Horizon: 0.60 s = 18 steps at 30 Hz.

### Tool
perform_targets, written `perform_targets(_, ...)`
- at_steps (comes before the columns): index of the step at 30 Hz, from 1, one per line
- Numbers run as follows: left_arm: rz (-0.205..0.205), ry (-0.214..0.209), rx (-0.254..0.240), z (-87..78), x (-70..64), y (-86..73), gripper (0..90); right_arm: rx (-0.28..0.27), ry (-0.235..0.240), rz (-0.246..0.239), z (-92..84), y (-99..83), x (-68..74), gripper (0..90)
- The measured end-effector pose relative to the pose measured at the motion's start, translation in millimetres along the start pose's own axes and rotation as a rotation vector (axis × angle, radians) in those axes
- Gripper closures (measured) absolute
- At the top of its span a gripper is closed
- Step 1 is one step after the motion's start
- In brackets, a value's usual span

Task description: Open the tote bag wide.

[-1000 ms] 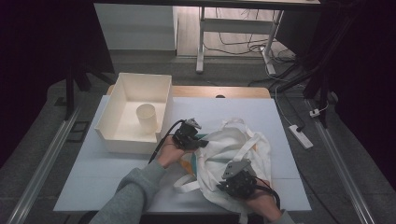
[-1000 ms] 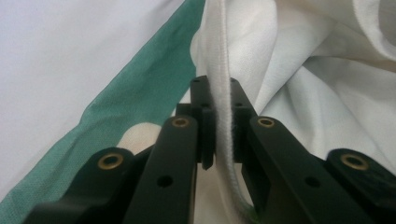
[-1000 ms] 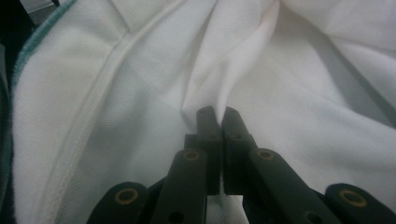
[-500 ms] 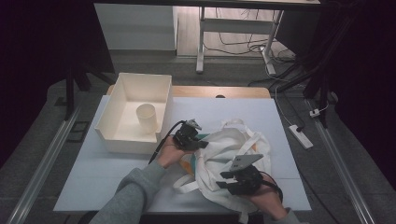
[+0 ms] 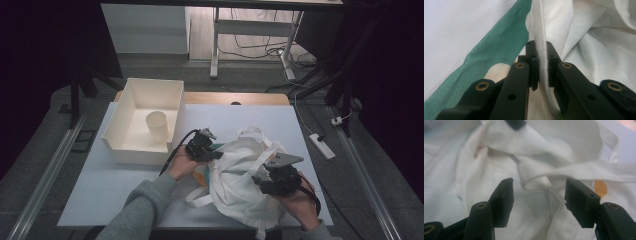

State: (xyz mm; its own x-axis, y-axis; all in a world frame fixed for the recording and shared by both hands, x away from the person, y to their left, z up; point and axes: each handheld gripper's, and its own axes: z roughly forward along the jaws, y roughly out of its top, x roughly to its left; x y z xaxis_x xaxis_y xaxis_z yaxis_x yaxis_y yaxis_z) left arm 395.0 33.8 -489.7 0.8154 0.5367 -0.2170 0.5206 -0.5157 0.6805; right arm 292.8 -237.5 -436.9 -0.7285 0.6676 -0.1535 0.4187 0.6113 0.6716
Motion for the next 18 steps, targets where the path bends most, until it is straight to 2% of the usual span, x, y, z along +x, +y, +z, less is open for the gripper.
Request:
perform_targets(4,0.001,0.000,0.003,0.6,-0.1,-0.1,84.9,0.045,-0.019,-0.004,11.2,-5.7,-3.2,40.7)
perform_targets(6,0.001,-0.002,0.003,1.2,-0.1,-0.1,84.8,0.063,-0.023,-0.009,15.4,-8.5,-4.6,43.8)
perform_targets(9,0.001,-0.001,0.004,1.3,-0.2,-0.3,84.8,0.086,-0.060,-0.043,18.2,-11.7,-5.7,60.6)
perform_targets(11,0.001,-0.002,0.004,1.2,0.0,-0.4,84.8,0.086,-0.064,-0.038,17.5,-12.7,-8.1,75.4)
perform_targets(13,0.002,-0.002,0.005,1.3,0.0,-0.4,84.8,0.063,-0.065,-0.017,13.7,-13.4,-12.1,85.7)
perform_targets(15,0.003,-0.003,0.005,1.2,0.1,-0.4,84.8,0.044,-0.067,-0.012,10.1,-14.1,-15.9,89.6)
perform_targets(18,0.007,-0.005,0.007,1.1,0.5,-0.5,84.8,0.022,-0.072,0.001,5.8,-15.5,-20.4,89.9)
